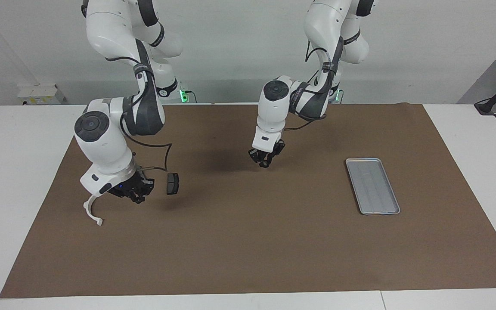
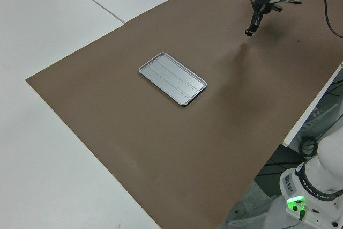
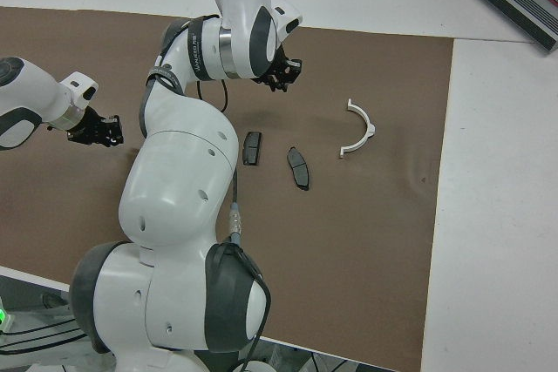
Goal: Place bearing gear from tray to pile
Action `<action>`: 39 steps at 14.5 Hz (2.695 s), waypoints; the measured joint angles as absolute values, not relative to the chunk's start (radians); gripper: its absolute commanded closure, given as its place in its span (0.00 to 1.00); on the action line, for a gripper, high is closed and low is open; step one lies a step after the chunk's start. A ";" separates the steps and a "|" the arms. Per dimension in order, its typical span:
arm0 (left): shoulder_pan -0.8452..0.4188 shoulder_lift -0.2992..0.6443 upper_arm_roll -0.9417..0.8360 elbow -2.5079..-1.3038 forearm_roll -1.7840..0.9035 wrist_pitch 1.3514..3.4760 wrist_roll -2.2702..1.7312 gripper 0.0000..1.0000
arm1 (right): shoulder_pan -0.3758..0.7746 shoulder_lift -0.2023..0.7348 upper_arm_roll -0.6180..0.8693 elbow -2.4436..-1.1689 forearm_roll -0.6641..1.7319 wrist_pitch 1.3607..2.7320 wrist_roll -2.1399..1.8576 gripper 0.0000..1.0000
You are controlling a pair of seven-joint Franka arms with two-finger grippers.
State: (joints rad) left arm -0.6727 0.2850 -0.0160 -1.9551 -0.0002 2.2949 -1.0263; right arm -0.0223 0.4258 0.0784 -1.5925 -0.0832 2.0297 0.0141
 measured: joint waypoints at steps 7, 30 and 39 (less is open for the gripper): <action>-0.673 0.321 -0.016 -1.970 0.012 2.342 -1.036 1.00 | -0.082 0.439 0.078 -1.700 -0.083 2.163 0.003 1.00; -0.439 0.234 0.036 -1.892 0.082 2.261 -0.707 0.00 | -0.109 0.527 0.080 -1.707 -0.083 2.275 0.010 0.00; -0.091 0.097 0.036 -1.796 0.062 2.090 -0.245 0.00 | 0.099 0.350 0.088 -1.698 -0.083 2.025 0.444 0.00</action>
